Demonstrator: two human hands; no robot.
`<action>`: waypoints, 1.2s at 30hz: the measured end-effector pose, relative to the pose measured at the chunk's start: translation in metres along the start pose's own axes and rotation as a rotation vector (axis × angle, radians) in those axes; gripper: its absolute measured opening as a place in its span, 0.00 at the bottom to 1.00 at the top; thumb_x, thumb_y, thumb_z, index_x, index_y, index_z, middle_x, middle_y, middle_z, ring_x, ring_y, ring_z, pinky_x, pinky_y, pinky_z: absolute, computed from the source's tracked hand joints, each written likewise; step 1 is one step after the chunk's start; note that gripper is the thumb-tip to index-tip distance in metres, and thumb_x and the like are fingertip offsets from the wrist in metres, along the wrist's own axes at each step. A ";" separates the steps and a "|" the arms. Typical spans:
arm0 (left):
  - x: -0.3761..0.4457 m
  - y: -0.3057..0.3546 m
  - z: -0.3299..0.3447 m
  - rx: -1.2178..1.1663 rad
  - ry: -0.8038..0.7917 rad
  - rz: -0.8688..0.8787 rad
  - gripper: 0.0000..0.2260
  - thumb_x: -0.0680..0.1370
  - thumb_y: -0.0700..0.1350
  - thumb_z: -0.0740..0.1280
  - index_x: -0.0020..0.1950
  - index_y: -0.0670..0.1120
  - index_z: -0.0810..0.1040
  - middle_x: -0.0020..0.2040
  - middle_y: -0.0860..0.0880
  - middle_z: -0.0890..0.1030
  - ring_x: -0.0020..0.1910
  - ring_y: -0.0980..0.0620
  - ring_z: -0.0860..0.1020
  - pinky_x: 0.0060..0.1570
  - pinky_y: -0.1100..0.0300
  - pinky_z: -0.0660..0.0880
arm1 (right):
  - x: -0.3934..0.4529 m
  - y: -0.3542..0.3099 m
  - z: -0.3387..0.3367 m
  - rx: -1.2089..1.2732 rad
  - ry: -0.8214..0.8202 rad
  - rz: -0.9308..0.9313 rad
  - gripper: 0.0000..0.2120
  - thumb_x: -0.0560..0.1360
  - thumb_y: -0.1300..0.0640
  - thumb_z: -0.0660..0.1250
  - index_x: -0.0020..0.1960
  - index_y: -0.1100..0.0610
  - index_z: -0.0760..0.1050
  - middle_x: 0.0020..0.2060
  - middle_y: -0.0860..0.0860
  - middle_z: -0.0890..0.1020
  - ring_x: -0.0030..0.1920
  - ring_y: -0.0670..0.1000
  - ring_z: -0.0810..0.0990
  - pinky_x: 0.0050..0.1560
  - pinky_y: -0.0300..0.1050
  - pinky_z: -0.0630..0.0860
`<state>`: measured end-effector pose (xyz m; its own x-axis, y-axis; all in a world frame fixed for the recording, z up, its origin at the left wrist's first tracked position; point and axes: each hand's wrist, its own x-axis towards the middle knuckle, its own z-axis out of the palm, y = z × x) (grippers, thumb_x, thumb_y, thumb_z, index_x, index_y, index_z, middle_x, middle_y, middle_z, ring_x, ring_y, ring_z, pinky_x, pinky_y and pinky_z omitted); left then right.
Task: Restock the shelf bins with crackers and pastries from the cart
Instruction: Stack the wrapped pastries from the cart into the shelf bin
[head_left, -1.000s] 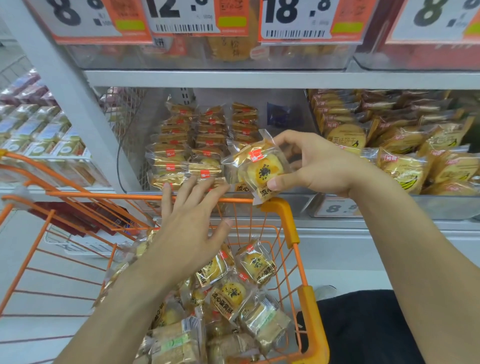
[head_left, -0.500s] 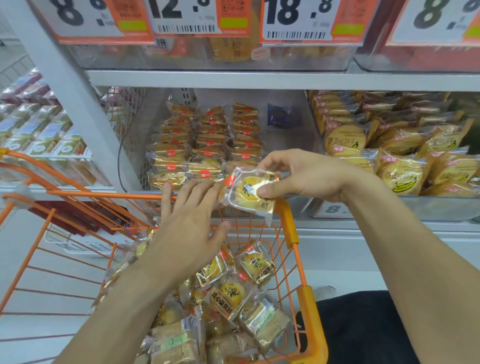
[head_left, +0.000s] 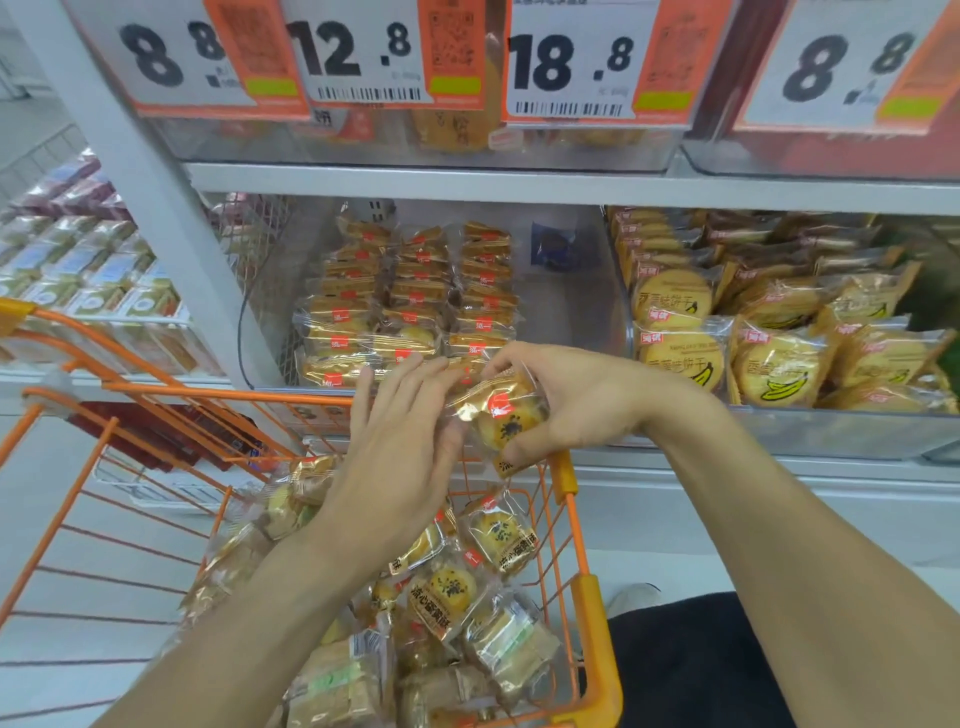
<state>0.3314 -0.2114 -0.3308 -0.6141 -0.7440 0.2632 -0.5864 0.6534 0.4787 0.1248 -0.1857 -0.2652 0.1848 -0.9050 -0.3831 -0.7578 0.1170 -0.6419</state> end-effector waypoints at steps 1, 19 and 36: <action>0.001 0.001 0.000 -0.010 0.001 -0.013 0.20 0.82 0.49 0.53 0.75 0.51 0.64 0.73 0.55 0.68 0.77 0.57 0.55 0.78 0.48 0.42 | 0.000 0.000 0.001 0.004 0.014 -0.013 0.29 0.68 0.53 0.81 0.64 0.47 0.70 0.48 0.41 0.81 0.46 0.40 0.80 0.46 0.37 0.74; 0.027 0.011 0.031 0.327 -0.063 0.039 0.24 0.79 0.61 0.54 0.73 0.57 0.67 0.70 0.49 0.70 0.73 0.45 0.61 0.73 0.38 0.53 | 0.005 0.019 -0.019 -0.182 0.857 -0.126 0.21 0.69 0.52 0.78 0.58 0.53 0.75 0.48 0.48 0.78 0.48 0.48 0.77 0.45 0.37 0.69; 0.046 0.016 0.023 0.183 -0.013 0.029 0.23 0.78 0.55 0.52 0.66 0.46 0.73 0.70 0.47 0.71 0.74 0.47 0.61 0.74 0.41 0.50 | 0.084 0.009 -0.053 -0.737 0.647 0.341 0.14 0.77 0.62 0.67 0.63 0.59 0.76 0.60 0.60 0.78 0.60 0.62 0.77 0.55 0.50 0.74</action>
<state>0.2820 -0.2315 -0.3299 -0.6385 -0.7231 0.2636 -0.6536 0.6903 0.3103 0.1002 -0.2823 -0.2675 -0.3175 -0.9428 0.1015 -0.9418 0.3260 0.0821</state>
